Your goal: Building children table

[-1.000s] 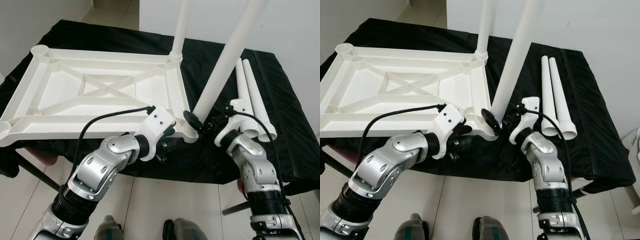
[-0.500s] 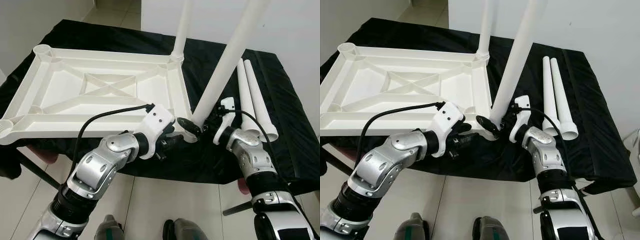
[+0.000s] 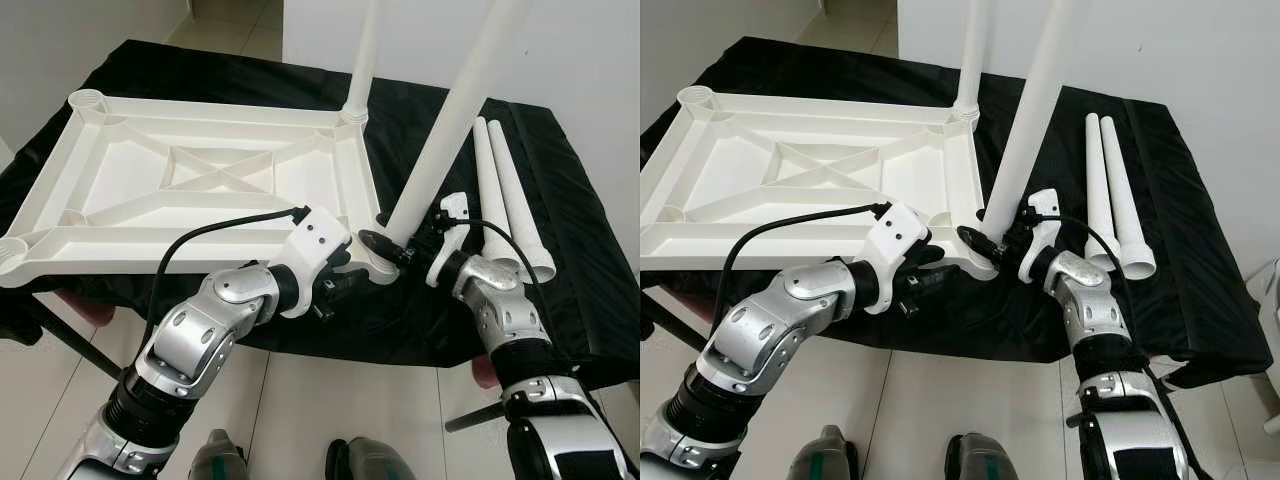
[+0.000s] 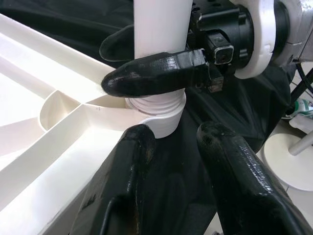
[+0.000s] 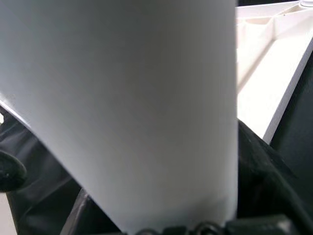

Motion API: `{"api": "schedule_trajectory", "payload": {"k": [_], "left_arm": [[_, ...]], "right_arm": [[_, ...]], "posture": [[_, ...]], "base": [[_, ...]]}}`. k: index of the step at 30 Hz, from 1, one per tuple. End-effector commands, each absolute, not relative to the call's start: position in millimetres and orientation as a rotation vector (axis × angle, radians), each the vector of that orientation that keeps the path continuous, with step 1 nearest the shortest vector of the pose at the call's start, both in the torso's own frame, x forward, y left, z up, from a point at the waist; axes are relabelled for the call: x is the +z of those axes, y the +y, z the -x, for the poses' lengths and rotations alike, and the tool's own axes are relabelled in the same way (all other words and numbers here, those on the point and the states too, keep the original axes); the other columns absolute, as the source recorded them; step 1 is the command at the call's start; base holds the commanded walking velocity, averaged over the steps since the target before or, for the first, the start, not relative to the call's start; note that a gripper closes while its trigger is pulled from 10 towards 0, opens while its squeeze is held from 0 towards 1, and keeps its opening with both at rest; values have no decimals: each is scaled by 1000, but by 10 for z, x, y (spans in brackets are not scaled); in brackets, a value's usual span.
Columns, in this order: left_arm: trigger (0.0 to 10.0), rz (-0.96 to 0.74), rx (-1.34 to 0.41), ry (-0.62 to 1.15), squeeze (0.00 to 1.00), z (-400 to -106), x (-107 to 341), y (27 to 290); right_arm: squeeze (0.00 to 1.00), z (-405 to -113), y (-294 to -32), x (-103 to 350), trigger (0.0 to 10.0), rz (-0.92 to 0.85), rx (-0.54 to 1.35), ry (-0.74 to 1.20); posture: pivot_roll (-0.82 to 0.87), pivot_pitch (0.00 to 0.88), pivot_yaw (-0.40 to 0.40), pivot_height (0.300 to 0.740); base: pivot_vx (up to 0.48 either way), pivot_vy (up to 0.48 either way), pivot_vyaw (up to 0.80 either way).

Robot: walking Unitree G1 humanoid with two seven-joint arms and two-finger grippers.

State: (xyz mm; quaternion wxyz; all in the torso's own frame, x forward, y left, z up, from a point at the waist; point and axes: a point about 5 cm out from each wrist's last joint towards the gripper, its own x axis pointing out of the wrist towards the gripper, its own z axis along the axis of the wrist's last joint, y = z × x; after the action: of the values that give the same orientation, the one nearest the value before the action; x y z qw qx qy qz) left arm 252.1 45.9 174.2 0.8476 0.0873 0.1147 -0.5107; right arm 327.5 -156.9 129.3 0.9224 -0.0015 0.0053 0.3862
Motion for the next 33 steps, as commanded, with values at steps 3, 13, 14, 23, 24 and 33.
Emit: {"api": "schedule_trajectory", "payload": {"k": [3, 13, 14, 23, 24, 33], "left_arm": [[10000, -196, -1060, 248, 0, -2530, 1740, 443], [10000, -192, -1068, 255, 0, -2508, 1726, 435], [10000, -193, -1068, 256, 0, -2507, 1725, 436], [10000, -190, -1073, 254, 0, -2502, 1726, 418], [10000, -190, -1073, 254, 0, -2501, 1725, 416], [10000, -197, -1076, 250, 0, -2512, 1729, 406]], "right_arm": [[0, -3240, -1542, 1271, 10000, -86, 731, 2], [0, -3185, -1458, 1236, 10000, -96, 406, -3], [0, -3179, -1454, 1227, 10000, -113, 354, 5], [0, -3052, -1326, 1214, 10000, -154, 66, -3], [0, -3041, -1308, 1208, 10000, -160, 65, 1], [663, -3056, -1331, 1252, 10000, -141, 60, 3]], "posture": [[-31, 26, -53, 740], [-37, 34, -54, 740], [-37, 34, -54, 740], [-33, 23, -58, 740], [-33, 23, -58, 740], [-33, 8, -66, 740]], "base": [[0, 0, 0], [0, 0, 0], [0, 0, 0], [0, 0, 0], [0, 0, 0], [0, 0, 0]]}}
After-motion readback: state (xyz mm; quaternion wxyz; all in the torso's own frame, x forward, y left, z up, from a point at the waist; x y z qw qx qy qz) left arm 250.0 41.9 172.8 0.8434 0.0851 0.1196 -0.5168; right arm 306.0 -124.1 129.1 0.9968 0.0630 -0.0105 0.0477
